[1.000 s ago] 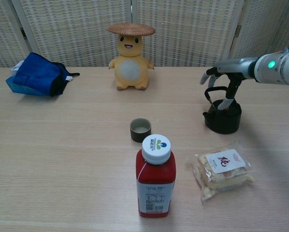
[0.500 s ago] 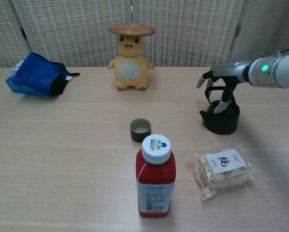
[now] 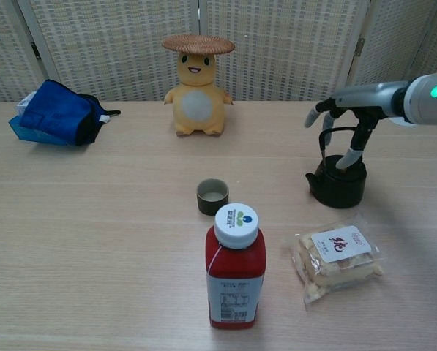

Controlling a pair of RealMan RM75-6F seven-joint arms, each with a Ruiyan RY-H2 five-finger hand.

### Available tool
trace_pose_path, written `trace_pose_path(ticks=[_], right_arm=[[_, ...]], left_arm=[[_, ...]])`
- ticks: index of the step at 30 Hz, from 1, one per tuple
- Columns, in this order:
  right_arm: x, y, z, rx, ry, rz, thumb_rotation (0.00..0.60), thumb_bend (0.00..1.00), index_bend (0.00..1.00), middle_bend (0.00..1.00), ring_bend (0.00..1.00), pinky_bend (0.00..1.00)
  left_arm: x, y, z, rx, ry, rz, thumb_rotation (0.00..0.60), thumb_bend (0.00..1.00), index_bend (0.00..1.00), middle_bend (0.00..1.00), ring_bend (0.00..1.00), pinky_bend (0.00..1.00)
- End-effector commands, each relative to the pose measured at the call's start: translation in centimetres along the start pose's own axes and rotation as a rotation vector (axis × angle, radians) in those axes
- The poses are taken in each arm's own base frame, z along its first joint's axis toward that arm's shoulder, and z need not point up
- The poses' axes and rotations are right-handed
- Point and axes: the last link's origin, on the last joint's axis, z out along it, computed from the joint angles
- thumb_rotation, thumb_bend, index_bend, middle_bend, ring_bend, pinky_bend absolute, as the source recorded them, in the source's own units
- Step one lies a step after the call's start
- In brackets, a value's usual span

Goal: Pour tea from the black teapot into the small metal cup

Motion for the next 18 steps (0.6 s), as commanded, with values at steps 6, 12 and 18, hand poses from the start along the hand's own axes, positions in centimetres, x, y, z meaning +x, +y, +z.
trace_pose_path(ticks=[6, 12, 18], right_arm=[[-0.4, 0.9, -4.7, 0.002, 0.035, -0.048, 0.597, 0.00, 0.18, 0.37, 0.18, 0.01], [-1.2, 1.3, -6.2, -0.005, 0.046, -0.089, 0.600, 0.00, 0.27, 0.37, 0.22, 0.01], [-2.1, 1.5, -6.8, -0.015, 0.045, -0.111, 0.600, 0.00, 0.38, 0.38, 0.25, 0.01]], left_arm=[[0.0, -0.3, -0.3, 0.006, 0.005, -0.008, 0.503, 0.01, 0.00, 0.00, 0.00, 0.00], [-0.1, -0.3, -0.4, 0.002, 0.008, -0.018, 0.502, 0.01, 0.00, 0.00, 0.00, 0.00], [-0.2, -0.5, -0.6, 0.003, 0.009, -0.023, 0.504, 0.01, 0.00, 0.00, 0.00, 0.00]])
